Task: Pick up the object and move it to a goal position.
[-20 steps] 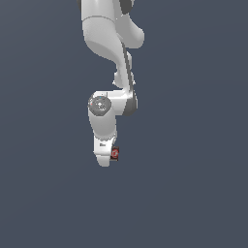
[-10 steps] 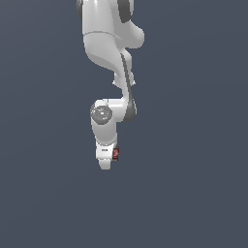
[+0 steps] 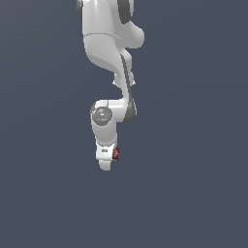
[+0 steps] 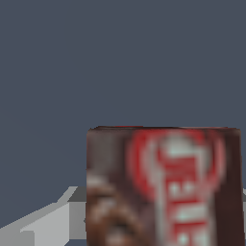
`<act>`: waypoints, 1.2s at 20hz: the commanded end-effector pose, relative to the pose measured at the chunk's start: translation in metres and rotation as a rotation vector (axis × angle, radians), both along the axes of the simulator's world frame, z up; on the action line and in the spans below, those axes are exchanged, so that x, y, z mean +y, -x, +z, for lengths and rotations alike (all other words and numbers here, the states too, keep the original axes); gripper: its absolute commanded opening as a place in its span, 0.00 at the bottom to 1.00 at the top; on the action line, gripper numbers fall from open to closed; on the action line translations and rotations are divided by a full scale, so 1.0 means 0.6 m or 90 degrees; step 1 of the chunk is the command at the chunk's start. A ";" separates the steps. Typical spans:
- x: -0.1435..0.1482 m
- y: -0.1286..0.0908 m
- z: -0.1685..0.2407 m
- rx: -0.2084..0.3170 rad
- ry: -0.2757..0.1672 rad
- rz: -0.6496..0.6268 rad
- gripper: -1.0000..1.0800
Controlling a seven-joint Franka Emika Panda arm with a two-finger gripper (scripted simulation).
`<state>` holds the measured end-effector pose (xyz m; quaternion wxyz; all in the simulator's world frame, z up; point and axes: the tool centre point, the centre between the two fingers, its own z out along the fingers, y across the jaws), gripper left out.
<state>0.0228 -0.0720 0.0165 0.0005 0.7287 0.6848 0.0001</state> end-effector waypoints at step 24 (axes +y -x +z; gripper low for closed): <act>0.075 -0.033 0.237 0.000 0.000 0.002 0.00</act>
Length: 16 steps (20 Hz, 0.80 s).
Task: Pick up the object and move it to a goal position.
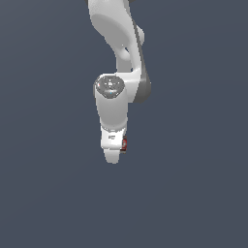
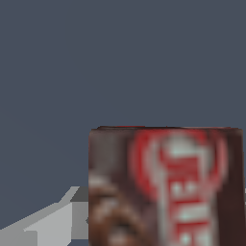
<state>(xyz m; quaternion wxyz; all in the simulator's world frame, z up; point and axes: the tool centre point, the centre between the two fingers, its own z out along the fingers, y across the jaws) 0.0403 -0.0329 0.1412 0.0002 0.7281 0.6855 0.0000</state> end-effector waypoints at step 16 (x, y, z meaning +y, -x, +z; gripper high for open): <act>0.095 -0.050 0.314 0.000 -0.001 0.000 0.00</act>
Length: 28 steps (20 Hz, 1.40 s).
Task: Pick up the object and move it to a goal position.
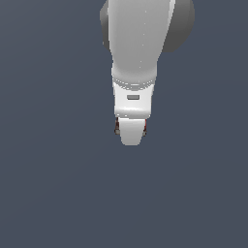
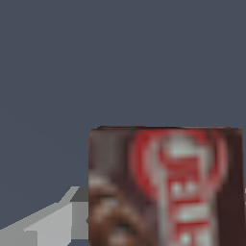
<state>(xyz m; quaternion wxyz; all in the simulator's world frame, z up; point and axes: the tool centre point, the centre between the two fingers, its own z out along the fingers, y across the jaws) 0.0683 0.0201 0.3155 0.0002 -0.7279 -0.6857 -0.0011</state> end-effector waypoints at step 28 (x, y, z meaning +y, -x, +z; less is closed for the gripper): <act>0.058 -0.043 0.197 0.001 0.001 -0.002 0.00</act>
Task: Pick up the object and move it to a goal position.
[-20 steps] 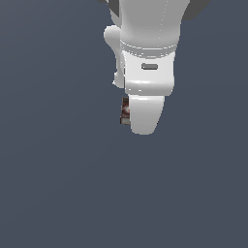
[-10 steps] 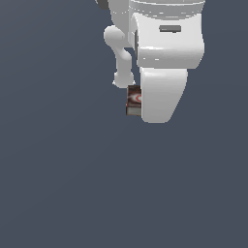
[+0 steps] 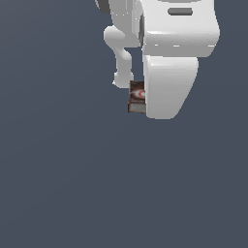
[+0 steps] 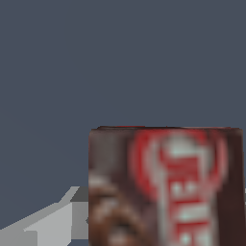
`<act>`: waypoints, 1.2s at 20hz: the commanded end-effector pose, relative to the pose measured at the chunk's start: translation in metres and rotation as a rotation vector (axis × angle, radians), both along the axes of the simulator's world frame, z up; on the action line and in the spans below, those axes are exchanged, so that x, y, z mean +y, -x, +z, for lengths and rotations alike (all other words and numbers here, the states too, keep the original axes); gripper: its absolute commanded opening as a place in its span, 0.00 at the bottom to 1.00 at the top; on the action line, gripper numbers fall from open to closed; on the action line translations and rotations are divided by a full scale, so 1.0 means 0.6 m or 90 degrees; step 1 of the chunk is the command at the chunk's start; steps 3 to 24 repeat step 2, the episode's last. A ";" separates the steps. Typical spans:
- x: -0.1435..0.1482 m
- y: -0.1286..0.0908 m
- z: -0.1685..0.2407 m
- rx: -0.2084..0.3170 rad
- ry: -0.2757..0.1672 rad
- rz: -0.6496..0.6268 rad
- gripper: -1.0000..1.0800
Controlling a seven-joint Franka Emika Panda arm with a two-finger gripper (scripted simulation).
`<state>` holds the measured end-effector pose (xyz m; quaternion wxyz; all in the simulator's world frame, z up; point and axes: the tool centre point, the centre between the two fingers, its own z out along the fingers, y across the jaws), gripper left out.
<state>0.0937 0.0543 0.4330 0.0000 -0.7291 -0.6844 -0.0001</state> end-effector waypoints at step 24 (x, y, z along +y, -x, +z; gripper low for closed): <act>0.001 -0.001 0.001 0.000 0.000 0.000 0.00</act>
